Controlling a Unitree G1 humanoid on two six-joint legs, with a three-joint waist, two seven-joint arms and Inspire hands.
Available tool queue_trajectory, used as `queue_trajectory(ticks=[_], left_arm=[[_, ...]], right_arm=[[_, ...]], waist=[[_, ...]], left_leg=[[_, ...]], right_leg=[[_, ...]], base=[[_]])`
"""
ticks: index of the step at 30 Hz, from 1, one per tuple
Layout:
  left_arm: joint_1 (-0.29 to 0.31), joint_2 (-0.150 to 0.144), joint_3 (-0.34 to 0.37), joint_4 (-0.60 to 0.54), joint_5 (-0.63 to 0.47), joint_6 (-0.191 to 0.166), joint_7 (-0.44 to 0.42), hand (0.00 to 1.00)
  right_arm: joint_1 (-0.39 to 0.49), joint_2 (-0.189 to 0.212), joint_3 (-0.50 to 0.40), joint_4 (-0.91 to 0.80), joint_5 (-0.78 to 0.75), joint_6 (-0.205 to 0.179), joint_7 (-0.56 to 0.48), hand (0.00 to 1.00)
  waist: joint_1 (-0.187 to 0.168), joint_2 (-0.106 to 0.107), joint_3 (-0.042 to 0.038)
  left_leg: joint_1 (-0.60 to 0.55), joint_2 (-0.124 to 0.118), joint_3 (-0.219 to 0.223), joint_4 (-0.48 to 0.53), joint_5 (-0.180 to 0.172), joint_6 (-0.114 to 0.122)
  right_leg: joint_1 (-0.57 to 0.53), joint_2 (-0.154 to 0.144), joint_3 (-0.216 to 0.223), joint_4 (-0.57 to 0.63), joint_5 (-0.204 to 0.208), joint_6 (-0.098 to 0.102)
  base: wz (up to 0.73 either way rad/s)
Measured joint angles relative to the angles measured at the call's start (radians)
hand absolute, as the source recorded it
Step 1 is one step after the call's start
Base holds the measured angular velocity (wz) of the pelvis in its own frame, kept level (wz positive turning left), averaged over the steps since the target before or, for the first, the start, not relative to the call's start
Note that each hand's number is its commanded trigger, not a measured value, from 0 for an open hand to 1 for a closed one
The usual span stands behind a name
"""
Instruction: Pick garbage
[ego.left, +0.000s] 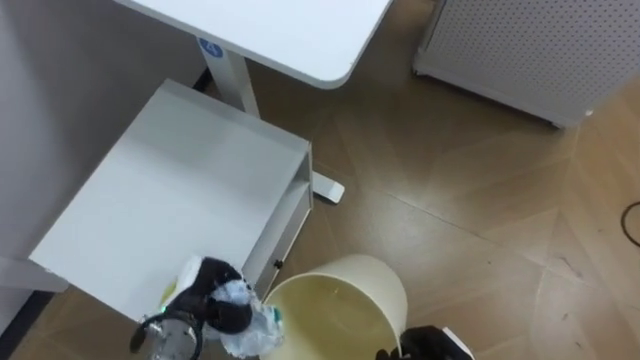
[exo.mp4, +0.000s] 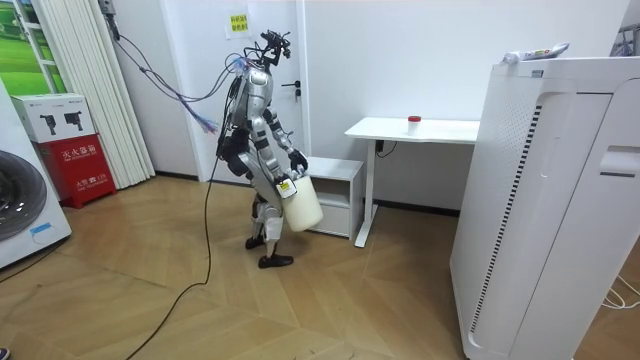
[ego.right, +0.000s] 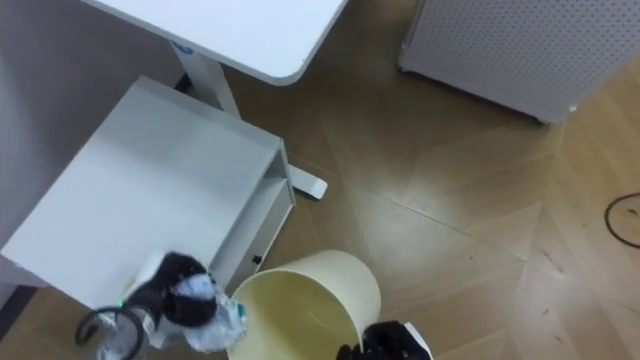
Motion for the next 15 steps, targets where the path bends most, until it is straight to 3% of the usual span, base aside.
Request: queue_trajectory(ticks=[6,12,13,14,15], left_arm=[[0.086,-0.091,-0.077,-0.048,-0.049,-0.014,-0.113,1.00],[0.173,-0.090,-0.141,-0.123,-0.117,-0.022,-0.204,1.00],[0.177,-0.089,-0.145,-0.126,-0.127,-0.022,-0.213,0.77],[0.181,-0.089,-0.150,-0.128,-0.139,-0.022,-0.229,0.32],[0.182,-0.089,-0.157,-0.130,-0.145,-0.022,-0.244,0.00]], right_arm=[[0.012,0.013,0.008,0.015,-0.004,-0.020,0.000,1.00],[0.039,0.022,0.008,0.005,-0.003,-0.033,0.003,1.00],[0.040,0.022,0.008,0.005,-0.003,-0.033,0.004,1.00],[0.043,0.022,0.008,0.005,-0.002,-0.035,0.005,1.00],[0.048,0.022,0.008,0.006,-0.002,-0.040,0.005,1.00]], waist=[[0.025,-0.013,-0.0104],[0.026,-0.029,-0.0222],[0.028,-0.029,-0.0223],[0.029,-0.029,-0.0223],[0.036,-0.029,-0.0224]], left_leg=[[0.013,-0.005,0.004,-0.031,0.013,0.003],[0.016,-0.003,0.009,-0.037,0.013,0.003],[0.016,-0.002,0.009,-0.037,0.013,0.003],[0.016,-0.001,0.008,-0.038,0.013,0.003],[0.016,0.002,0.007,-0.039,0.013,0.003]], right_leg=[[0.012,-0.004,0.001,-0.029,0.013,0.005],[0.016,0.000,-0.004,-0.044,0.019,0.004],[0.018,0.002,-0.005,-0.049,0.022,0.004],[0.021,0.005,-0.005,-0.057,0.026,0.004],[0.026,0.008,-0.007,-0.065,0.030,0.004]], base=[[0.00],[-0.03],[-0.05],[-0.06],[-0.04]])
